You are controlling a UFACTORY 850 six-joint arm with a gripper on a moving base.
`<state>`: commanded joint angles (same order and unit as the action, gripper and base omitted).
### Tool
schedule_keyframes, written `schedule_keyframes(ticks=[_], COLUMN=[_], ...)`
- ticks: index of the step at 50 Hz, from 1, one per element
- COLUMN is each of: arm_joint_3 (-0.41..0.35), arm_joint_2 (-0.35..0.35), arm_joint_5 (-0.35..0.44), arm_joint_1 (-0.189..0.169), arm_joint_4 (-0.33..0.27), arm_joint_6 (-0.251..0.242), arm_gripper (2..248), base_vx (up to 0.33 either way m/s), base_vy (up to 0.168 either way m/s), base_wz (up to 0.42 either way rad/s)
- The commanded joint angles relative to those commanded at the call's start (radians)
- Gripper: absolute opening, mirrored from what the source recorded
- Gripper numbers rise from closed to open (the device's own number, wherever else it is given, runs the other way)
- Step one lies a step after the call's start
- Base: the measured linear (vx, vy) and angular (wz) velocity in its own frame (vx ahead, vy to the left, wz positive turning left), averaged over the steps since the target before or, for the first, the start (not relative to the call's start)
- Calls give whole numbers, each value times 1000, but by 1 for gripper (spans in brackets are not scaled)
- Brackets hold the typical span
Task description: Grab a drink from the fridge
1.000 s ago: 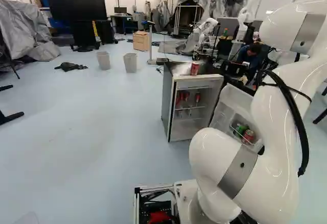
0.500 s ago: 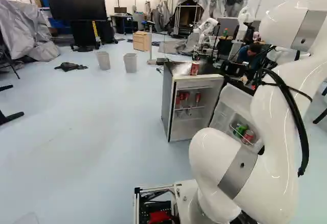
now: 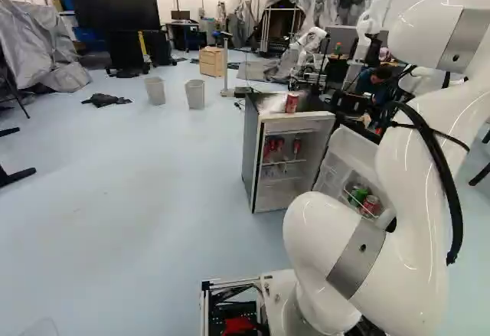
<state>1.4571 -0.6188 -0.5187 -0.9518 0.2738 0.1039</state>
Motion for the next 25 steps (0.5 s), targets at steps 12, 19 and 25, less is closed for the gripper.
schedule_keyframes(ticks=[12, 19, 25], arm_joint_3=[-25, -39, -51], arm_joint_2=[17, 27, 35], arm_joint_5=[0, 0, -3], arm_joint_1=[2, 3, 4], arm_joint_4=[0, 0, 0], arm_joint_6=[0, 0, 0], arm_gripper=[247, 247, 247], base_vx=[0, 0, 0], base_vy=[0, 0, 0], base_wz=[0, 0, 0])
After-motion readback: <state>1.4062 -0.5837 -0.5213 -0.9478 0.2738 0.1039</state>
